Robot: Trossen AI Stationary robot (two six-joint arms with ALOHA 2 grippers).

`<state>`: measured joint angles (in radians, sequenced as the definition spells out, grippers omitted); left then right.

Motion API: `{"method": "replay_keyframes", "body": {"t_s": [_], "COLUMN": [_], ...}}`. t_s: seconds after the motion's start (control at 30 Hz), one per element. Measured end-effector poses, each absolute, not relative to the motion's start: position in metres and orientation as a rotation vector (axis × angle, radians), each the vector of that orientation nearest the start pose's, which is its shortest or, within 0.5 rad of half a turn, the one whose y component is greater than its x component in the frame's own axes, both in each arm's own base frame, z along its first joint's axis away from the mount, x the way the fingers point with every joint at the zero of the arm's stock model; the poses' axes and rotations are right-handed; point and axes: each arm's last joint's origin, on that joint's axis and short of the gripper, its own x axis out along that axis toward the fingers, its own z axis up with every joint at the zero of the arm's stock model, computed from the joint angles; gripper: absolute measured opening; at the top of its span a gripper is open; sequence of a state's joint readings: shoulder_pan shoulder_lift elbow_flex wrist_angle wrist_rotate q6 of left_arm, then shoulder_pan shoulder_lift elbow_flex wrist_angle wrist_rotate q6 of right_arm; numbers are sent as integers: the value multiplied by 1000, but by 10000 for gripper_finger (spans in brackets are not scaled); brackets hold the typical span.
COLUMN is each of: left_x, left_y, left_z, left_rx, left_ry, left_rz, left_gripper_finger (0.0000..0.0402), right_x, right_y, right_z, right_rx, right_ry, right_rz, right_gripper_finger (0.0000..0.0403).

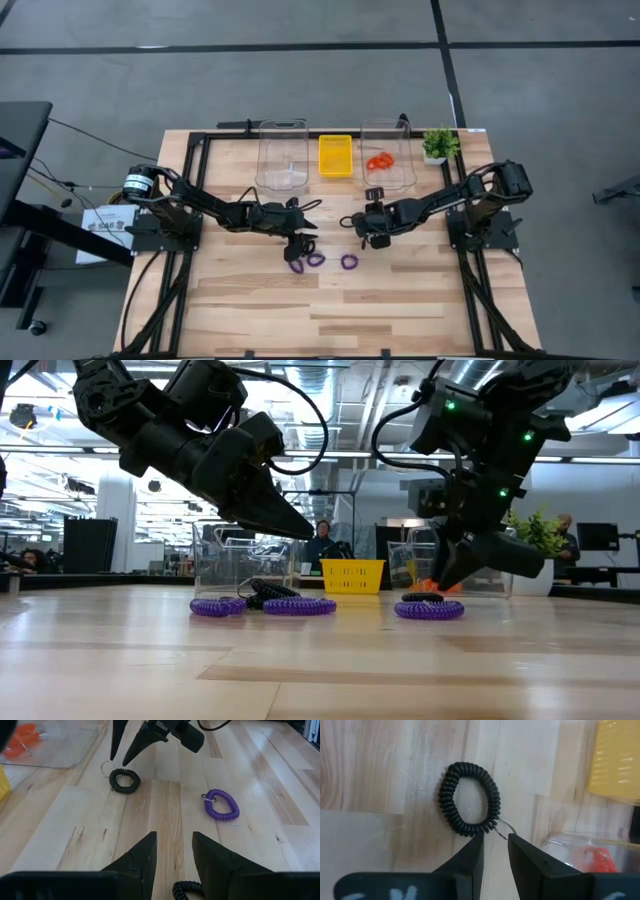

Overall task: Sort spring keychains
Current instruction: Put the top black spring keychain into the yellow bin

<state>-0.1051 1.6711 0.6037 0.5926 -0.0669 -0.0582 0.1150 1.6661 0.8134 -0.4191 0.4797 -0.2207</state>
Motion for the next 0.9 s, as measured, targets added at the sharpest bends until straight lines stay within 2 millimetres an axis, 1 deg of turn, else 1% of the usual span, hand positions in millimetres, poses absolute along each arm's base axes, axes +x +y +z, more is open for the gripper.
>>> {"method": "replay_keyframes", "body": {"t_s": [0.63,0.9], "left_x": [302,302], "left_y": [-30,-30], "left_z": [137,137], "left_rx": [-17,-17], "left_ry": [467,467], "left_rz": [-24,-24], "left_gripper_finger": [122,122], "right_x": [285,286], "right_y": [21,31], "right_z": [133,133], "right_rx": [-545,-517], "right_ry": [1196,1169], "right_rz": [-183,-79], "right_gripper_finger": [78,78]}}
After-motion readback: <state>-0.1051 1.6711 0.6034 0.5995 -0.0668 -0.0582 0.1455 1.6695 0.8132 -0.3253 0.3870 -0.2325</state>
